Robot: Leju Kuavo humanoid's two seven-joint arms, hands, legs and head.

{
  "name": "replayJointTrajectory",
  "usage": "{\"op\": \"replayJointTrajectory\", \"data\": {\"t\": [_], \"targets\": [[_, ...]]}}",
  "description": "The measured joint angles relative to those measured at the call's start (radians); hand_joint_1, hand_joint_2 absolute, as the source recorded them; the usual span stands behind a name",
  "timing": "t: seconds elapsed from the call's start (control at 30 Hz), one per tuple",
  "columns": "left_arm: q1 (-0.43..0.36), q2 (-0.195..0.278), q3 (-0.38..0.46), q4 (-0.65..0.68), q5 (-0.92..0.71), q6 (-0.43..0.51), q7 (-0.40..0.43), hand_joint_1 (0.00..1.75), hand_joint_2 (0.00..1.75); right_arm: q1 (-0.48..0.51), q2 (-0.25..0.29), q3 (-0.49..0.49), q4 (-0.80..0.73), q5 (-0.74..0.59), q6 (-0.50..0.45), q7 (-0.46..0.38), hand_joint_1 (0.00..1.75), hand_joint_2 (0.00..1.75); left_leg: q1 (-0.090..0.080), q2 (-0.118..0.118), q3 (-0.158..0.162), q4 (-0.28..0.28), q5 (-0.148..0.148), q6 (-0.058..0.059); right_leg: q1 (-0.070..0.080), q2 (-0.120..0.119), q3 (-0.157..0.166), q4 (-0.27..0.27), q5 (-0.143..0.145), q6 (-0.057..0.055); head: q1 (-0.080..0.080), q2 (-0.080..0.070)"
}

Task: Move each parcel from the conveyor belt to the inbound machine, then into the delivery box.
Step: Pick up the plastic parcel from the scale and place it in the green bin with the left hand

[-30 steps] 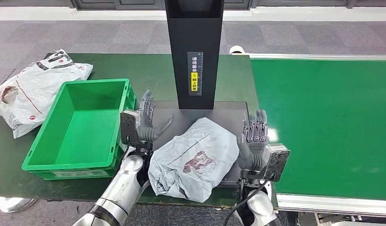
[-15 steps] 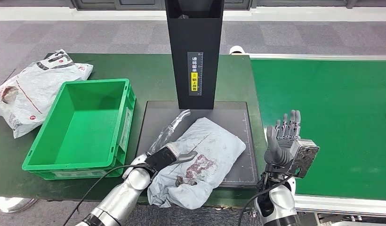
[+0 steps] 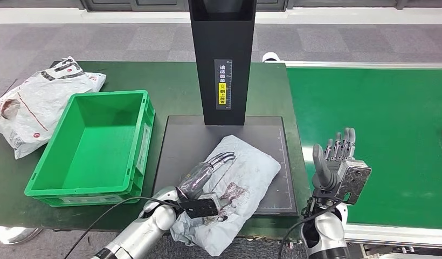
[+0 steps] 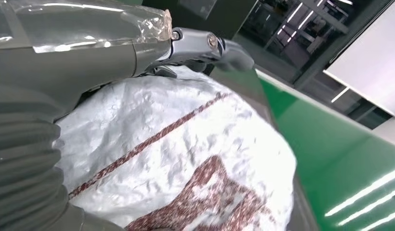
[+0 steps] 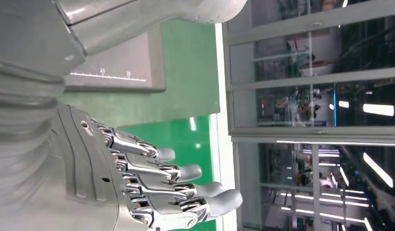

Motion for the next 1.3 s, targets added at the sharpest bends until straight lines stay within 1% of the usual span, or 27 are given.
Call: {"op": "replayJointTrajectory", "data": {"t": [0.17,0.23,0.27,0.37,0.4,0.47,0.57,0.6,0.67,0.73,0.77,0.83,0.9,1.0,1.1,1.2,1.3], "targets": [[-0.002,0.004,-0.015,0.021,-0.005,-0.001,-0.002,0.0,1.75,0.0,0.0,-0.007,0.0,0.003,0.001,0.0,0.0,1.75,0.0,0.0,0.0,0.0,0.0,0.0,0.0,0.0,0.0,0.0,0.0,0.0,0.0,0.0],[-0.007,0.006,-0.024,0.032,-0.026,-0.015,0.0,0.0,1.75,0.0,0.0,-0.014,0.0,0.013,0.002,0.001,0.0,1.75,0.0,0.0,0.0,0.0,0.0,0.0,0.0,0.0,0.0,0.0,0.0,0.0,0.0,0.0],[-0.012,0.008,-0.033,0.042,-0.046,-0.026,0.003,0.09,1.75,0.001,0.0,-0.018,0.0,0.021,0.004,0.002,0.0,1.75,0.0,0.0,0.0,0.0,0.0,0.0,0.0,0.0,0.0,0.0,0.0,0.0,0.0,0.0],[-0.044,0.012,-0.08,0.107,-0.136,-0.041,0.022,1.4,1.75,0.003,0.0,-0.038,0.0,0.039,0.019,0.005,0.0,1.75,0.0,-0.001,0.001,0.0,0.0,0.0,0.0,-0.001,0.001,0.0,0.0,0.0,0.0,0.0],[-0.06,0.012,-0.1,0.138,-0.17,-0.038,0.034,1.75,1.75,0.005,0.0,-0.048,0.0,0.04,0.027,0.006,0.0,1.75,0.0,-0.001,0.001,0.0,0.0,0.0,0.0,-0.003,0.002,0.0,0.0,0.0,0.0,0.0],[-0.097,0.012,-0.14,0.196,-0.238,-0.015,0.078,1.75,1.75,0.011,0.0,-0.069,0.0,0.036,0.042,0.004,0.0,1.75,0.0,-0.004,0.003,0.0,0.0,0.001,0.0,-0.006,0.005,0.0,-0.001,0.001,0.0,0.0],[-0.151,0.002,-0.192,0.264,-0.324,0.052,0.172,1.75,1.75,0.027,0.0,-0.092,0.0,0.022,0.065,0.0,0.0,1.75,0.0,-0.006,0.007,0.0,-0.003,0.003,0.0,-0.009,0.014,-0.001,-0.005,0.003,0.0,0.0],[-0.166,-0.001,-0.202,0.279,-0.334,0.087,0.199,1.75,1.75,0.034,0.001,-0.096,-0.003,0.018,0.07,0.001,0.0,1.75,0.0,-0.006,0.008,0.0,-0.005,0.003,-0.001,-0.009,0.017,-0.002,-0.006,0.003,0.0,0.0],[-0.188,-0.006,-0.199,0.294,-0.307,0.206,0.253,1.75,1.75,0.054,0.005,-0.101,-0.015,0.017,0.074,0.006,0.0,1.75,0.0,-0.005,0.012,0.0,-0.006,0.003,0.0,-0.008,0.021,-0.002,-0.006,0.002,0.0,0.0],[-0.21,-0.008,-0.161,0.271,-0.254,0.341,0.331,1.75,1.75,0.085,0.014,-0.102,-0.036,0.02,0.072,0.014,0.0,1.75,0.0,-0.003,0.012,0.0,-0.003,0.001,0.0,-0.006,0.016,-0.002,-0.002,0.001,0.0,0.0],[-0.225,-0.006,-0.134,0.247,-0.24,0.377,0.373,1.75,1.75,0.101,0.019,-0.103,-0.046,0.022,0.07,0.017,0.0,1.75,0.0,-0.002,0.01,0.0,0.0,0.0,0.001,-0.005,0.011,-0.002,0.001,0.0,0.0,0.0],[-0.259,0.001,-0.076,0.187,-0.244,0.393,0.442,1.75,1.75,0.13,0.026,-0.103,-0.065,0.023,0.067,0.019,0.0,1.75,0.0,-0.001,0.003,0.0,0.005,0.0,0.001,-0.004,0.004,-0.001,0.005,-0.001,0.0,0.0],[-0.278,0.007,-0.026,0.135,-0.271,0.411,0.477,1.75,1.75,0.15,0.031,-0.103,-0.082,0.024,0.065,0.02,0.0,1.75,0.0,-0.002,0.0,0.0,0.008,-0.001,0.002,-0.004,0.002,-0.001,0.007,-0.001,0.0,0.0],[-0.286,0.016,0.04,0.057,-0.31,0.486,0.5,1.75,1.75,0.171,0.038,-0.105,-0.104,0.026,0.06,0.02,0.0,1.75,0.0,-0.002,-0.001,0.0,0.008,-0.002,0.002,-0.004,0.001,0.0,0.007,-0.002,0.0,0.0],[-0.288,0.03,0.112,-0.025,-0.321,0.551,0.505,1.75,1.75,0.18,0.041,-0.105,-0.119,0.026,0.051,0.02,0.0,1.75,0.0,-0.001,-0.001,0.0,0.007,-0.002,0.002,-0.002,0.0,0.0,0.006,-0.002,0.0,0.0],[-0.288,0.042,0.163,-0.08,-0.321,0.569,0.506,1.75,1.75,0.185,0.041,-0.106,-0.124,0.025,0.049,0.02,0.0,1.75,0.0,0.0,-0.001,0.0,0.005,-0.002,0.002,0.0,-0.001,0.0,0.005,-0.002,0.0,0.0],[-0.287,0.048,0.19,-0.113,-0.321,0.569,0.506,1.75,1.75,0.186,0.041,-0.106,-0.127,0.023,0.049,0.02,0.0,1.75,0.0,0.0,-0.002,0.0,0.005,-0.002,0.002,-0.001,-0.001,0.0,0.005,-0.002,0.0,0.0]]}}
